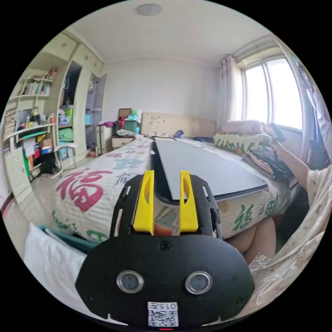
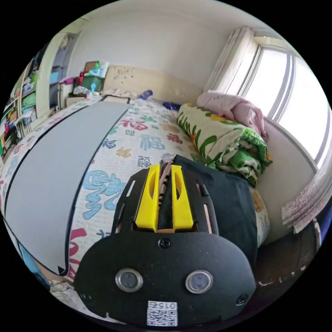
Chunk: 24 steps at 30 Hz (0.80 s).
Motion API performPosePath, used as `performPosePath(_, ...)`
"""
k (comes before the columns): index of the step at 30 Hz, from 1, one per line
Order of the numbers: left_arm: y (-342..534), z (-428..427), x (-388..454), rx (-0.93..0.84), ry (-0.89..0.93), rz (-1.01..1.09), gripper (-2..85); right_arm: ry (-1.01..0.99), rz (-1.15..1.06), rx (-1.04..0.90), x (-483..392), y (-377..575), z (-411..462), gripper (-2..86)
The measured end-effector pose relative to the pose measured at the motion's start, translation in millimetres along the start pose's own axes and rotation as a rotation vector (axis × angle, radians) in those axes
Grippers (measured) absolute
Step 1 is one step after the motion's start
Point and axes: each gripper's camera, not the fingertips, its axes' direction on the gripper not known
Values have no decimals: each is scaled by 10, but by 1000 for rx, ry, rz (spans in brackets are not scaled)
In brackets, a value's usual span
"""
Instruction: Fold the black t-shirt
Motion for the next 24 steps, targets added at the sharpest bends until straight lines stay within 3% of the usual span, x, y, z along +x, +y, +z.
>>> performPosePath(9,-273,406,943,-28,344,154,106,41,-47,-328,278,-588,778,105)
performPosePath(13,-245,516,1193,-28,481,155,104,-162,99,-249,859,-501,308,56)
performPosePath(16,-156,437,1443,-8,439,215,101,-356,245,-137,1411,-218,-101,48)
performPosePath(21,-96,358,1618,-5,501,249,104,-465,193,87,1707,312,-1097,43)
performPosePath(24,-136,369,1635,-10,583,225,105,-633,168,224,1904,731,-1811,39)
